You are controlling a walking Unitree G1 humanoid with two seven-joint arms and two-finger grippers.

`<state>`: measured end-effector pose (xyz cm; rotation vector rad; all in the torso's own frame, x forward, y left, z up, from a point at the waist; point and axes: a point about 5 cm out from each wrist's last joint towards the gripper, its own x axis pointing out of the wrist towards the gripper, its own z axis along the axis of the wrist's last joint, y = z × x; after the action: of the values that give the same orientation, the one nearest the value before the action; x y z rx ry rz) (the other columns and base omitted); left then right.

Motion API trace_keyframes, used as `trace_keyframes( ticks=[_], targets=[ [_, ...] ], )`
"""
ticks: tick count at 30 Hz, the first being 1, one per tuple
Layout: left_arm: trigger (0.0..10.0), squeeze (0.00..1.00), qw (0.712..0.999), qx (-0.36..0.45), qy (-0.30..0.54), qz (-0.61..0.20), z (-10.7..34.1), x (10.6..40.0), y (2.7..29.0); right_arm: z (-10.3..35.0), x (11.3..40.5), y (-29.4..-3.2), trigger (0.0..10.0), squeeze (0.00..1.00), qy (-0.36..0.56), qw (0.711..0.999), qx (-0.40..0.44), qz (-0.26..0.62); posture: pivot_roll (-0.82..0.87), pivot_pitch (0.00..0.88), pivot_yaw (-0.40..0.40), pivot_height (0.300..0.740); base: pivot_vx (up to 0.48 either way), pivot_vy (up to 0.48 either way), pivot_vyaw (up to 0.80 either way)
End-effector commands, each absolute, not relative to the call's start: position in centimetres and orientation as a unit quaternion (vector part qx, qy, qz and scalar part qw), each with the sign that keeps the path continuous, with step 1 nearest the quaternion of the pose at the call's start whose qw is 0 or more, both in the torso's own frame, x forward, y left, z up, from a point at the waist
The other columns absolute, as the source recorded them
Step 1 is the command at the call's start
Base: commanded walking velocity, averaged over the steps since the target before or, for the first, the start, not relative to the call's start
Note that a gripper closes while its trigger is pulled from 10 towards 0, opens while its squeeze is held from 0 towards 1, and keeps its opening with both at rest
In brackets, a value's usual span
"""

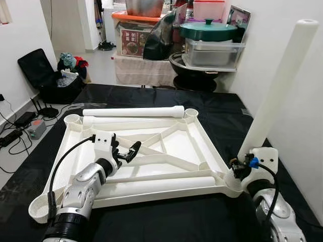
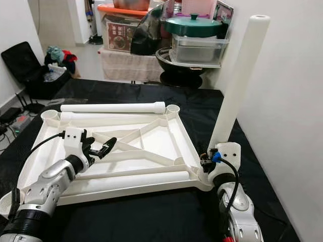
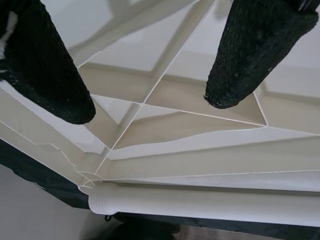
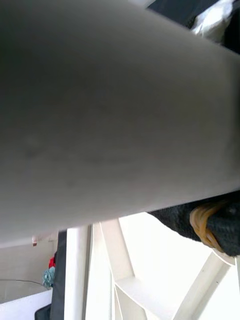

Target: Building children table

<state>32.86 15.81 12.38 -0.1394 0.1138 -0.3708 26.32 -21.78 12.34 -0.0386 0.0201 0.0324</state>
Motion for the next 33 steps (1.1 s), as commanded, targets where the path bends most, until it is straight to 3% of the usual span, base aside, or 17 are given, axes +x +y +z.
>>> trace_keyframes(
  ticks=[1, 15, 33],
  targets=[
    [10.0, 0.0, 0.98, -0.062, 0.06, -0.182, 12.3, 33.1, 15.9, 7.7, 24.7, -21.8, 0.0, 0.0, 0.122, 0.992, 0.017, 0.017, 0.0, 0.0, -0.029, 0.74, 0.0, 0.0, 0.0],
    [10.0, 0.0, 0.978, -0.062, 0.066, -0.186, 12.2, 33.2, 15.8, 6.4, 24.5, -23.2, 0.0, 0.0, 0.167, 0.983, 0.061, -0.056, -0.01, 0.0, -0.024, 0.74, 0.0, 0.0, 0.0],
    [10.0, 0.0, 0.979, -0.058, 0.066, -0.185, 12.3, 33.6, 16.2, 6.4, 24.1, -21.6, 0.0, 0.0, 0.176, 0.982, 0.066, 0.03, -0.01, 0.0, -0.015, 0.74, 0.0, 0.0, 0.0]
  ],
)
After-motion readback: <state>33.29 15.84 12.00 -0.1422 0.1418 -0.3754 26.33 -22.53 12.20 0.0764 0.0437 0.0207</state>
